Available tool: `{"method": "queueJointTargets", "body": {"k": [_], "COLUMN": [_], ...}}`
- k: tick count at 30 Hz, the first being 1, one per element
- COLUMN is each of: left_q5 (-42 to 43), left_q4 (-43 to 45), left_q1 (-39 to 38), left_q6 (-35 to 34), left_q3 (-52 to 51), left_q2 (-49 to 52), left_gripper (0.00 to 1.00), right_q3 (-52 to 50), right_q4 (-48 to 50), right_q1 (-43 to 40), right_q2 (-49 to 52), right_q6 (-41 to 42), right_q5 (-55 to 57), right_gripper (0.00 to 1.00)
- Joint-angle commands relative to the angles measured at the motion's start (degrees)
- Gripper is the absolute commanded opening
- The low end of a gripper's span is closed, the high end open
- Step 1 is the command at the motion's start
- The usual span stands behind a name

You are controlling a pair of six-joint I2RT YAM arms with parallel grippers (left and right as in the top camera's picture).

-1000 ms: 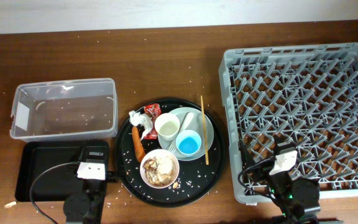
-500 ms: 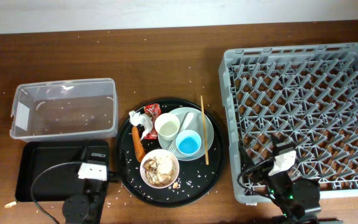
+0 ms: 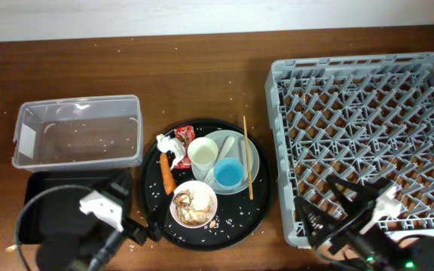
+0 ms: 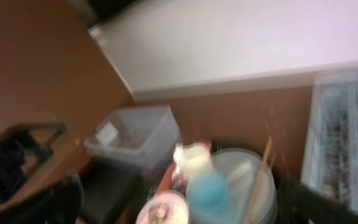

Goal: Sort waste into correct bins and load items into the dishwasher rack
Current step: 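Grasp the white cup on the round tray with the left gripper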

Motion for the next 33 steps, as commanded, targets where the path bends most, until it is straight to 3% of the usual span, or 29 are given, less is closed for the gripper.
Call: {"method": "queueJointTargets", "body": {"k": [1, 4, 9, 12, 13, 14, 16, 18, 19, 22, 25, 29, 30, 33], "left_q5": [-1.8, -1.6, 3.8, -7.6, -11.8, -17.2, -26.4, -29.9, -29.7, -29.6, -30.0, -31.8, -31.8, -31.7], "left_q4": [-11.7, -23.6, -27.8, -32.1, -32.2, -31.1, -28.1, -25.3, -21.9, -16.7, -14.2, -12.3, -12.3, -13.2], "left_q1": [0.0, 0.0, -0.4, -6.6, -10.2, -14.7, -21.4, -23.5, -23.7, -23.7, -23.7, -23.7, -23.7, -22.9], "left_q6": [-0.5, -0.3, -1.6, -1.6, -1.7, -3.3, -7.9, -8.0, -8.1, -8.3, -8.2, -8.2, -8.2, -8.3], "left_q3": [15.9, 30.4, 35.4, 35.4, 35.3, 35.3, 35.3, 35.3, 35.3, 35.3, 35.3, 35.3, 35.3, 36.0], "left_q2": [15.6, 30.6, 42.4, 48.6, 51.2, 54.8, 63.0, 69.2, 73.8, 80.2, 83.5, 84.3, 84.3, 83.9], "left_gripper": [0.99, 0.99, 0.99, 0.99, 0.95, 0.82, 0.81, 0.67, 0.51, 0.51, 0.4, 0.05, 0.01, 0.01], "right_q3": [15.4, 29.1, 31.6, 31.6, 31.7, 31.7, 31.7, 31.6, 31.6, 31.6, 31.6, 31.6, 31.6, 31.6], "right_q4": [-15.6, -31.5, -36.5, -36.7, -36.6, -36.7, -37.5, -39.1, -40.7, -42.9, -43.7, -43.7, -43.7, -43.8], "right_q1": [-0.3, -0.3, -0.3, -0.3, -0.3, -0.3, -0.3, -0.3, -0.3, -0.3, -0.3, -0.3, -0.3, -0.3], "right_q2": [13.3, 28.2, 42.0, 43.9, 43.6, 43.1, 41.9, 41.4, 41.4, 41.4, 41.4, 41.4, 41.4, 41.4], "right_q6": [-5.3, -10.6, -10.4, -8.3, -8.0, -8.0, -8.0, -8.0, -8.4, -8.7, -8.7, -8.7, -8.7, -8.7], "right_q5": [8.7, 14.8, 9.4, 9.5, 9.5, 9.5, 9.5, 9.5, 9.5, 9.6, 9.6, 9.8, 9.8, 9.8], "right_gripper": [0.98, 0.99, 0.99, 0.98, 0.99, 0.99, 0.99, 0.99, 0.99, 0.99, 0.99, 0.99, 0.99, 0.99]}}
